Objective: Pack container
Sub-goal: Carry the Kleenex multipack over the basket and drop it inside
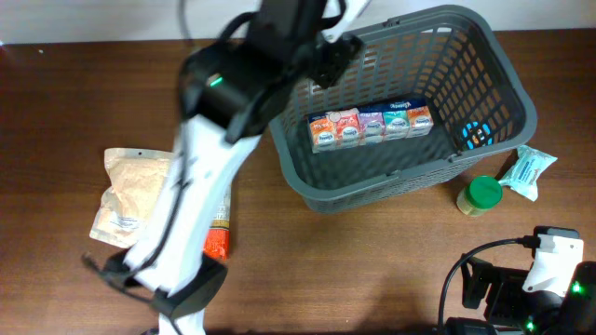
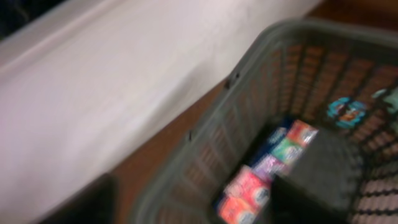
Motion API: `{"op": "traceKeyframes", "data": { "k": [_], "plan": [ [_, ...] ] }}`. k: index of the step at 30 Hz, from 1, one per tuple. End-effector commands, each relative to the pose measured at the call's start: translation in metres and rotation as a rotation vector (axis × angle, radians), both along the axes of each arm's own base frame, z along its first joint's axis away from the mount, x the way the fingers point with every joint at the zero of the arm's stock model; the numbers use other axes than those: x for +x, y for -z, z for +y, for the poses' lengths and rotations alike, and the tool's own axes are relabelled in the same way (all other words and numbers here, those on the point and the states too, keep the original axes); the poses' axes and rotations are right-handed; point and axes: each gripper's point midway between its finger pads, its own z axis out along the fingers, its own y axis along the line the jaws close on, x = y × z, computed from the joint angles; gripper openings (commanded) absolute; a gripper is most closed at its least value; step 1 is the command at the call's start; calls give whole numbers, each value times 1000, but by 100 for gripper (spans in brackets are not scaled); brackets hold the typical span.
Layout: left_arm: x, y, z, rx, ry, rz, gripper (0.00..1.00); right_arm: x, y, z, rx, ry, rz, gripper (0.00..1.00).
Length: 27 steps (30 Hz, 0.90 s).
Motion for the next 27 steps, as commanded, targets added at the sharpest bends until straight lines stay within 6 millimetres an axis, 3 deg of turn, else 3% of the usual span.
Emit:
{"op": "traceKeyframes", "data": {
  "k": [1, 3, 4, 6, 14, 18, 27],
  "plan": [
    [-8, 20, 15, -155, -196, 192, 2, 1, 1, 1, 0, -14, 3, 99],
    [-10, 45, 25, -181, -298, 312, 2, 1, 1, 1, 0, -14, 3, 99],
    [-6, 72, 31, -181, -379, 404, 2, 1, 1, 1, 0, -14, 3, 99],
    [3, 95, 30, -163, -409, 451, 2, 1, 1, 1, 0, -14, 3, 99],
    [29, 158, 16, -78, -438, 529, 2, 1, 1, 1, 0, -14, 3, 99],
    [40, 176, 27, -8, -504, 505, 2, 1, 1, 1, 0, -14, 3, 99],
    [61, 183, 61, 65, -578, 452, 2, 1, 1, 1, 0, -14, 3, 99]
  ]
}}
